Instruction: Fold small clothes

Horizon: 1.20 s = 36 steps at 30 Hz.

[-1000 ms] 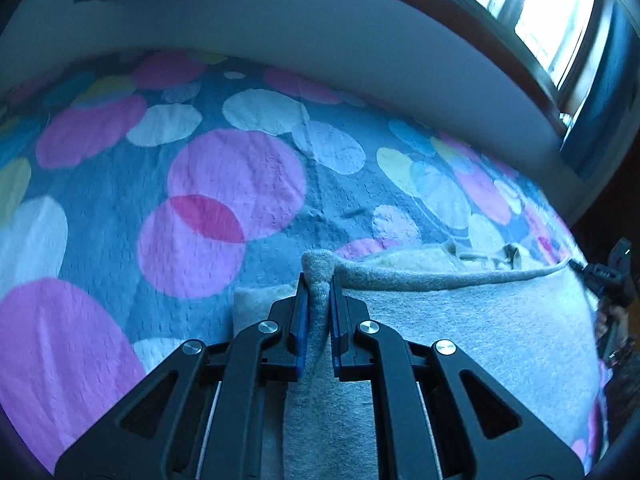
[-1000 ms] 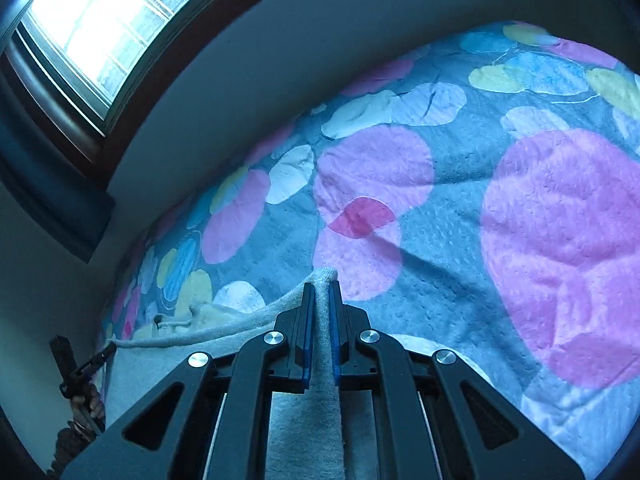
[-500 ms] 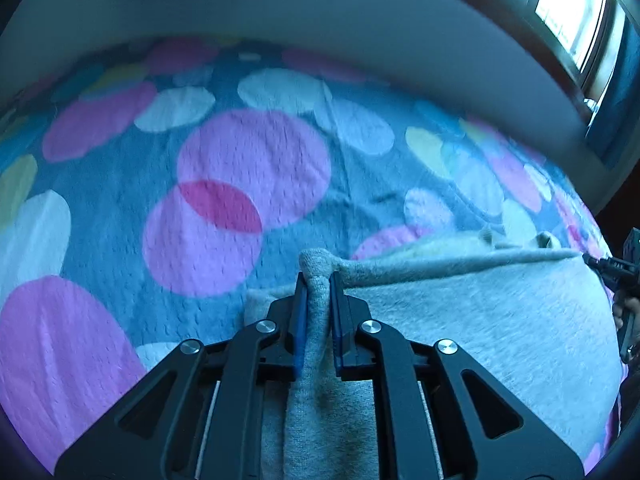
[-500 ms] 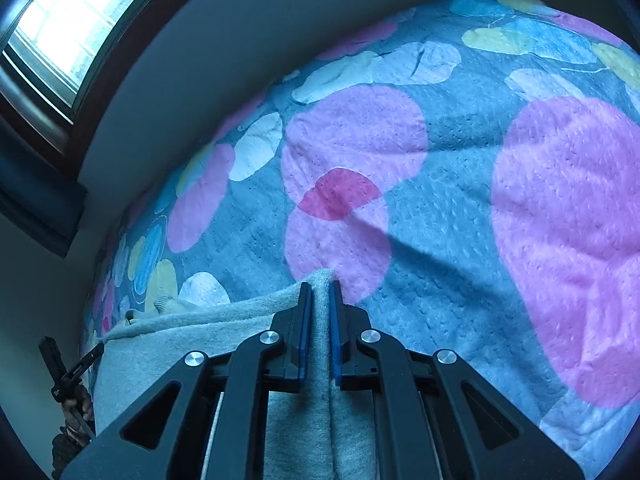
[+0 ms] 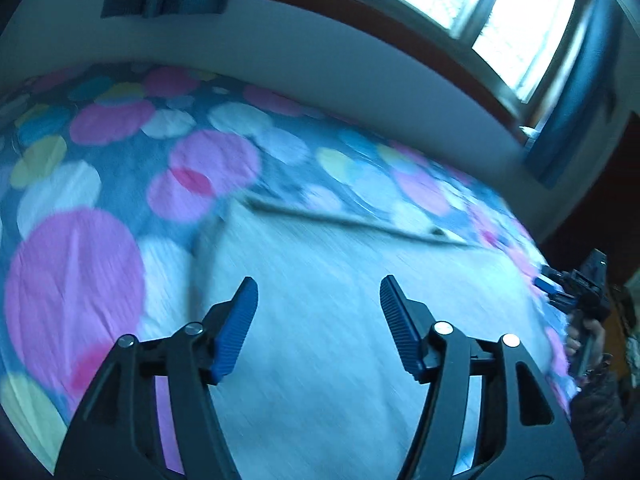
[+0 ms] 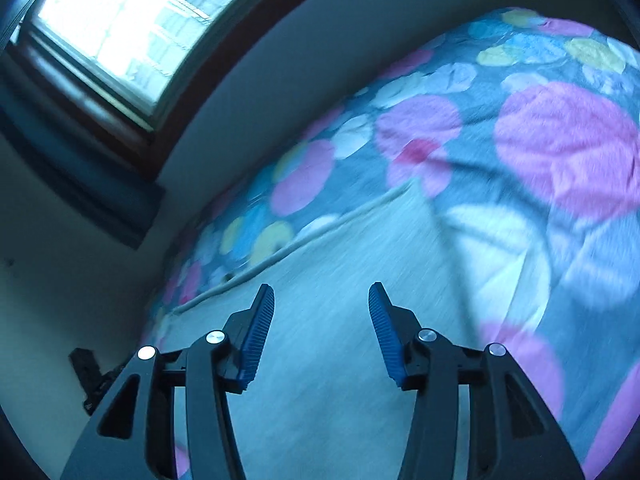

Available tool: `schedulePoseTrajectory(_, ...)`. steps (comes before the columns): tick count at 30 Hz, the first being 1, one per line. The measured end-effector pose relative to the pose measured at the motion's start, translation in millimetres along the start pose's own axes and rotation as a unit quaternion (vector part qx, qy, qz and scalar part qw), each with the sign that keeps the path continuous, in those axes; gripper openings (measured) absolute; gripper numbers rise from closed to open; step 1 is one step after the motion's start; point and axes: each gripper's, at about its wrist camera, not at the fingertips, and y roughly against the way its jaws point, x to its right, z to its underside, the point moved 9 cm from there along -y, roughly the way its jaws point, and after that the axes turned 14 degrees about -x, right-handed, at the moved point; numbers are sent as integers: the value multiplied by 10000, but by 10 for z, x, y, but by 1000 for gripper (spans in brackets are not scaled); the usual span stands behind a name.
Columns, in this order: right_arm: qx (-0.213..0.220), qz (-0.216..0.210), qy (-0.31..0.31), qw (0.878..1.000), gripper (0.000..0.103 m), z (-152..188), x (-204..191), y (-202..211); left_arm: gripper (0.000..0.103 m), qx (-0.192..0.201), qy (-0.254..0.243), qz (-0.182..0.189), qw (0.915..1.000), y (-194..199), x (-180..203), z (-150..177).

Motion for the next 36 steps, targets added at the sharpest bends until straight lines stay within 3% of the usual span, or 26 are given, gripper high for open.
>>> schedulePoseTrajectory(3, -227, -379, 25, 9990, 50, 375, -194, -36, 64, -147, 148, 209, 9996, -55, 93, 320)
schedulePoseTrajectory(6, -471, -578, 61, 9972, 53, 670, -280, -132, 64, -348, 264, 126, 9990, -197, 49, 561)
schedulePoseTrajectory(8, -643, -422, -12, 9970, 59, 811, -198, -265, 64, -466, 368, 80, 9982, -298, -17, 675)
schedulePoseTrajectory(10, -809, -9, -98, 9967, 57, 912, -8, -426, 64, -485, 336, 84, 9982, -371, -61, 723)
schedulePoseTrajectory(13, -673, 92, 176, 9975, 56, 944, -4, -478, 63, -441, 270, 122, 9986, -435, -94, 740)
schedulePoseTrajectory(17, -581, 175, 277, 9978, 61, 934, -114, -424, 63, -234, 304, 218, 9990, -410, -115, 748)
schedulePoseTrajectory(21, -370, 25, 102, 9993, 68, 927, -172, -214, 63, -74, 398, 290, 9988, -276, -119, 764)
schedulePoseTrajectory(23, -188, 145, 114, 9997, 68, 973, -163, -40, 65, 34, 600, 328, 9977, -159, -187, 761)
schedulePoseTrajectory(28, 31, 588, -319, 9978, 72, 1161, 223, 230, 65, 140, 1012, 559, 9932, -16, -395, 789)
schedulePoseTrajectory(30, -2, 334, -625, 9975, 72, 1221, 408, 194, 65, 104, 1046, 618, 9925, -38, -420, 807)
schedulePoseTrajectory(32, 53, 83, -687, 9976, 71, 1228, 483, 184, 65, 56, 973, 526, 9938, -75, -414, 819)
schedulePoseTrajectory(36, 40, 237, -709, 9972, 73, 1177, 400, 223, 65, 37, 730, 293, 9969, -127, -387, 855)
